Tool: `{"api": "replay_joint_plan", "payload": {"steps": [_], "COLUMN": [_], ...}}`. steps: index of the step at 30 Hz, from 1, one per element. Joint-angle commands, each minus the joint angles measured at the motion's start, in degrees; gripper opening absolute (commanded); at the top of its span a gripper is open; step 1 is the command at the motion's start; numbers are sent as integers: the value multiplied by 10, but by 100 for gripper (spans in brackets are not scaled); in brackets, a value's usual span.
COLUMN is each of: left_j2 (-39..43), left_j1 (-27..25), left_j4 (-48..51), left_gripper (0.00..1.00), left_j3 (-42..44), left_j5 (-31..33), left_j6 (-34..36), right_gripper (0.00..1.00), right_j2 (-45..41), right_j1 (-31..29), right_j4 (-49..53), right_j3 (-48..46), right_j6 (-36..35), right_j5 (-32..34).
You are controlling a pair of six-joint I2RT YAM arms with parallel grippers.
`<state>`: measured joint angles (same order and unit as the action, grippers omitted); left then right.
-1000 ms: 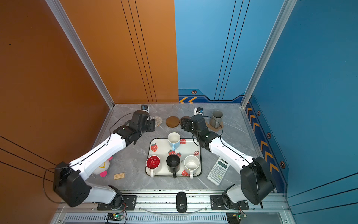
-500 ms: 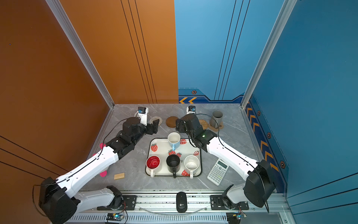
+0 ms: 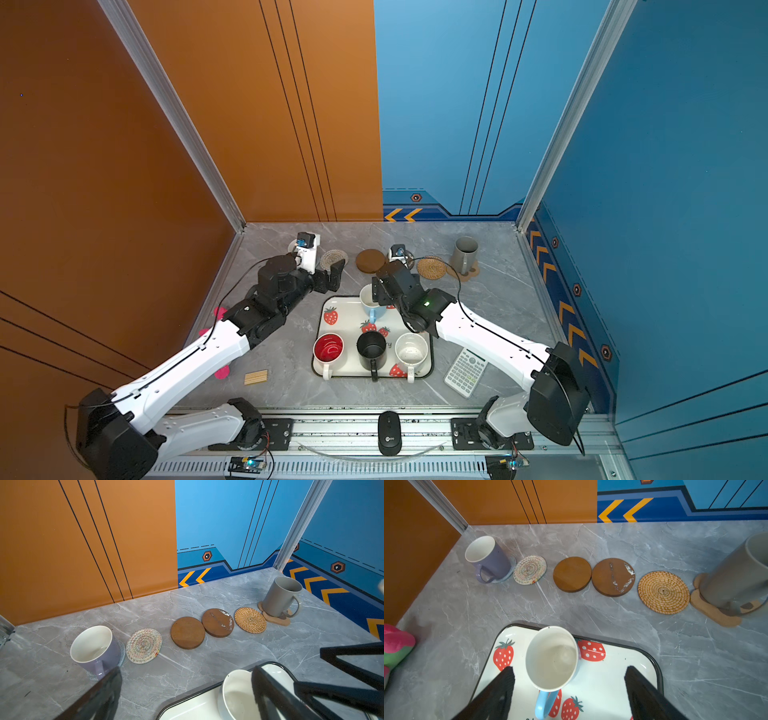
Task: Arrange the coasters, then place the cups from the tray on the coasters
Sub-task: 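Raise the left gripper off the lilac mug while the right gripper moves over the tray, then lower the right gripper onto the white blue-handled mug and grasp its rim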
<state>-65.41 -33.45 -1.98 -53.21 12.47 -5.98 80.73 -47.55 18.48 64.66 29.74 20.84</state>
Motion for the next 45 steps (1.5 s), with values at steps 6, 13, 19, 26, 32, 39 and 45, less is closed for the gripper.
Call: {"api": "replay_joint_plan", "payload": {"steps": [6, 13, 19, 26, 32, 39, 45], "left_j2": [41, 33, 33, 29, 27, 27, 30], "left_j1": [-8, -8, -8, -8, -9, -8, -8], "left_j4": [-36, -35, -36, -40, -42, -42, -42], "left_gripper": [99, 98, 98, 98, 98, 98, 98], "left_j3": [39, 42, 45, 50, 51, 51, 51], "left_j5": [-7, -1, -4, 1, 3, 0, -5], "left_j6": [14, 22, 23, 26, 27, 25, 23], "right_gripper": [83, 84, 86, 88, 88, 88, 87], "right_j2": [16, 34, 52, 62, 64, 67, 80], "right_j1": [-16, -17, -16, -21, -29, -45, -54], "right_j4": [1, -4, -4, -1, 1, 1, -2], "right_j3": [-5, -18, -22, -28, -33, -41, -47], "right_j6": [17, 37, 53, 65, 73, 84, 96], "right_j5": [24, 7, -5, -14, -15, -24, -37]}}
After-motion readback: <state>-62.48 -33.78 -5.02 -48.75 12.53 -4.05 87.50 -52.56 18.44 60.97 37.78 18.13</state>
